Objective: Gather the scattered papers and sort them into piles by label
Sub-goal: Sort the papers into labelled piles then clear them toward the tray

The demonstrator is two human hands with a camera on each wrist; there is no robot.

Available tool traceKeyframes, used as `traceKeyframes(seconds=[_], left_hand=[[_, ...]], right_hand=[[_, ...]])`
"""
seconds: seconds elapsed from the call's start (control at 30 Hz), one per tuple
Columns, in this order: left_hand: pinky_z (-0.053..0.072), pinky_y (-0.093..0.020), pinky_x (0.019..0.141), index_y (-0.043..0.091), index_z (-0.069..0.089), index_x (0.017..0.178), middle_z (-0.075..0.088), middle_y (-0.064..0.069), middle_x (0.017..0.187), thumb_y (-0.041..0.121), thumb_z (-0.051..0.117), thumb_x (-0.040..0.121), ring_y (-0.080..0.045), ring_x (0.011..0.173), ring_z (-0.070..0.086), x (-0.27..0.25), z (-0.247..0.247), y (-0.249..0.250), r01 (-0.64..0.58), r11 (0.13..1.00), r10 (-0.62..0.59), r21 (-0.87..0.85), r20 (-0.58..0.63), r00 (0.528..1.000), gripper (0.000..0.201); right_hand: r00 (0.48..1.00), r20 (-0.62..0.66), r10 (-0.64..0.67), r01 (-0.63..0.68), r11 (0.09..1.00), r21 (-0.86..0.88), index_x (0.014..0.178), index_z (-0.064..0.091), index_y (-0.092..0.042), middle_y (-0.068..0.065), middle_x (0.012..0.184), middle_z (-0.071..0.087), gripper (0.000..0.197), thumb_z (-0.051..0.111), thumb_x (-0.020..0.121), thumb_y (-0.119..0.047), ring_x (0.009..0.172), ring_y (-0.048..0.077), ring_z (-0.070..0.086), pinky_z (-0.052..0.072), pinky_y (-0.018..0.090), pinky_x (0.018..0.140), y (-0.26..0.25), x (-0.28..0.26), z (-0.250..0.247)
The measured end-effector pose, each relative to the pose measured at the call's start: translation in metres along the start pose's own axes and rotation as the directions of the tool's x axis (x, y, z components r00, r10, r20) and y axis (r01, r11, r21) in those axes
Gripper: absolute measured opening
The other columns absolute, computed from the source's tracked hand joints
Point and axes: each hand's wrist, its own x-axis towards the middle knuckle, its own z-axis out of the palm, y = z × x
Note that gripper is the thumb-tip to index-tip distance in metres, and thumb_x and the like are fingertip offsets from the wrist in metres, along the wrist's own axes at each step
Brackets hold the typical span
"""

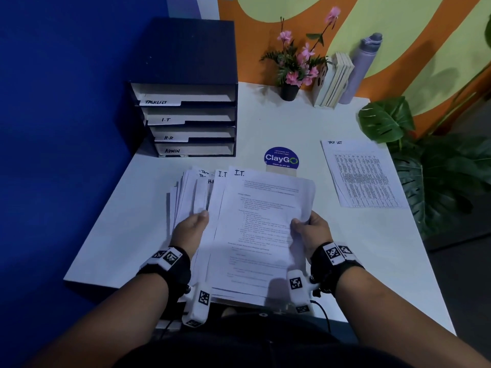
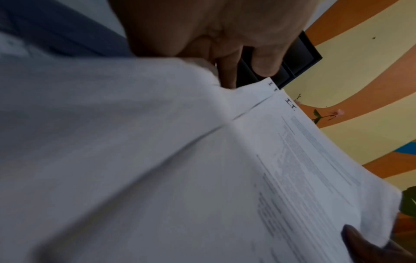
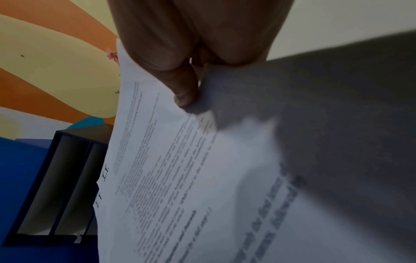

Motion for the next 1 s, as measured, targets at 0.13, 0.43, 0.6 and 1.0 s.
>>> traceKeyframes(seconds=[0.13,0.43,0.6,1.0], left_hand=[[0.036,-0.025,0.074,0.022,0.055,0.073,0.049,0.007,0.078,0.033,0.059,0.094,-0.016,0.088,0.045,0.005,0.005,-0.004,0.057,0.998,-0.057,0.016,0.022,0.998,0.024],[0.031,-0.027,0.060,0.009,0.046,0.064,0.040,-0.002,0.065,0.042,0.067,0.085,-0.020,0.062,0.038,0.010,-0.003,-0.011,0.062,0.991,-0.048,0.117,-0.119,0.992,0.044],[0.037,-0.025,0.080,0.014,0.055,0.089,0.052,-0.001,0.095,0.033,0.063,0.090,-0.021,0.088,0.049,0.006,-0.006,-0.007,0.070,0.987,-0.051,0.144,-0.133,0.990,0.021],[0.040,-0.028,0.080,0.017,0.055,0.087,0.051,-0.002,0.091,0.034,0.071,0.084,-0.020,0.084,0.048,0.014,-0.006,-0.015,0.046,0.997,-0.035,0.068,-0.153,0.988,0.024]], right_hand=[[1.000,0.015,-0.007,0.007,1.000,-0.010,0.087,0.072,-0.020,0.016,0.096,0.074,0.027,0.061,0.085,0.004,0.097,0.042,0.067,0.054,0.060,0.087,-0.002,0.000,0.004],[0.999,-0.039,-0.038,0.034,0.994,-0.099,0.082,0.069,-0.019,0.009,0.085,0.073,0.008,0.068,0.086,-0.012,0.088,0.035,0.069,0.056,0.055,0.084,0.004,0.002,0.000],[0.998,-0.052,-0.027,0.022,0.995,-0.093,0.082,0.070,-0.018,0.012,0.088,0.073,0.013,0.066,0.084,-0.005,0.088,0.037,0.068,0.055,0.056,0.086,0.007,0.003,-0.007],[0.996,-0.039,-0.077,0.075,0.995,-0.066,0.086,0.069,-0.021,0.009,0.092,0.074,0.035,0.060,0.080,0.012,0.089,0.031,0.068,0.057,0.046,0.086,0.004,0.003,-0.012]])
